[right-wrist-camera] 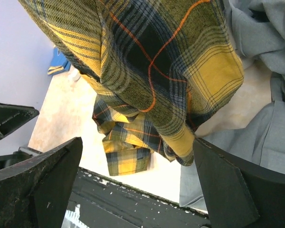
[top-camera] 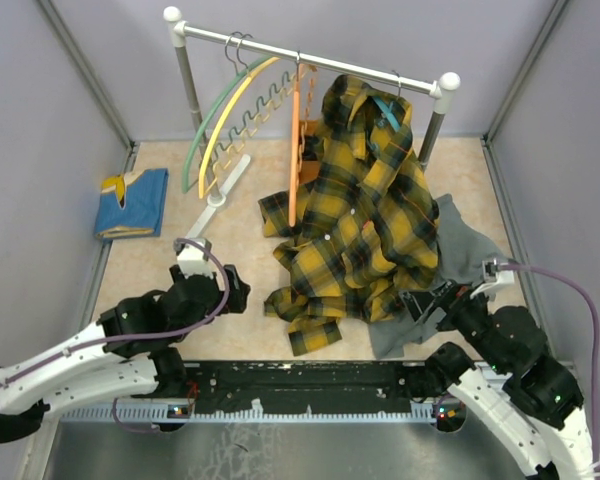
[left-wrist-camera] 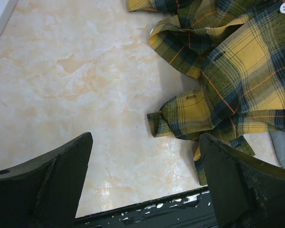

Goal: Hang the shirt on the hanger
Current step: Reset both arms

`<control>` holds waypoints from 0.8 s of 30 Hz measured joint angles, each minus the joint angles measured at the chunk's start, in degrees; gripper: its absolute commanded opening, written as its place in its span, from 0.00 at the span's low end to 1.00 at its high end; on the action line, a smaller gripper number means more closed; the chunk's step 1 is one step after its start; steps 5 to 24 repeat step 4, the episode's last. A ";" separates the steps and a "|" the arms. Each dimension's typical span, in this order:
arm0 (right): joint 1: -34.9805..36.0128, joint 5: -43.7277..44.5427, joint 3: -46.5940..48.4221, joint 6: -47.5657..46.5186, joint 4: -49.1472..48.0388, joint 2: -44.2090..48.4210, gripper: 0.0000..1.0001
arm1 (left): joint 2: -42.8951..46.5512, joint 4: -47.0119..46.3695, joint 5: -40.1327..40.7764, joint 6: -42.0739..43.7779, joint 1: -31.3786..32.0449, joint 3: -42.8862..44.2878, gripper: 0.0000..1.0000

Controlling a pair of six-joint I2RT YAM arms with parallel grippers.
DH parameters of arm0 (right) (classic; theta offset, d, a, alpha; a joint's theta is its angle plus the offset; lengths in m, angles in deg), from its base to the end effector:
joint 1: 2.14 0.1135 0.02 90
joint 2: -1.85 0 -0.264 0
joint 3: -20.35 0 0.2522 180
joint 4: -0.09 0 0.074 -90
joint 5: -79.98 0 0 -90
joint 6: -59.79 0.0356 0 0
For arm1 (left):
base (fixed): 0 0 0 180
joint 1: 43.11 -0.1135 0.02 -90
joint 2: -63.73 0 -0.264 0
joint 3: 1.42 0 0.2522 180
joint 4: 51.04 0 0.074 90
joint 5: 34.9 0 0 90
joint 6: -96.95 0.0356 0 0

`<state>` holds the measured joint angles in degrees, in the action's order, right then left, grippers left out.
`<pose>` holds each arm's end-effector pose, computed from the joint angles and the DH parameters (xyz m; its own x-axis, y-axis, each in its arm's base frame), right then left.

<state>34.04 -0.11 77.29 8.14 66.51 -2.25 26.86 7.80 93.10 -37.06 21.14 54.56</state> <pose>0.0158 0.0039 0.3078 -0.4257 0.4459 -0.7874 -0.2326 0.7870 0.5714 0.0743 -0.1036 0.2892 -0.5499 -0.1201 -0.8265 0.1696 0.9529 -0.2513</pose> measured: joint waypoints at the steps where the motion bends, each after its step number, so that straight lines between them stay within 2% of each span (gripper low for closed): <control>1: 0.02 0.09 0.00 -0.04 0.00 0.04 0.99 | -0.04 0.13 0.15 0.17 0.00 0.00 0.99; 24: 0.02 0.24 0.00 -0.20 0.04 0.63 0.99 | -0.31 0.09 0.44 0.50 0.00 -0.04 0.99</control>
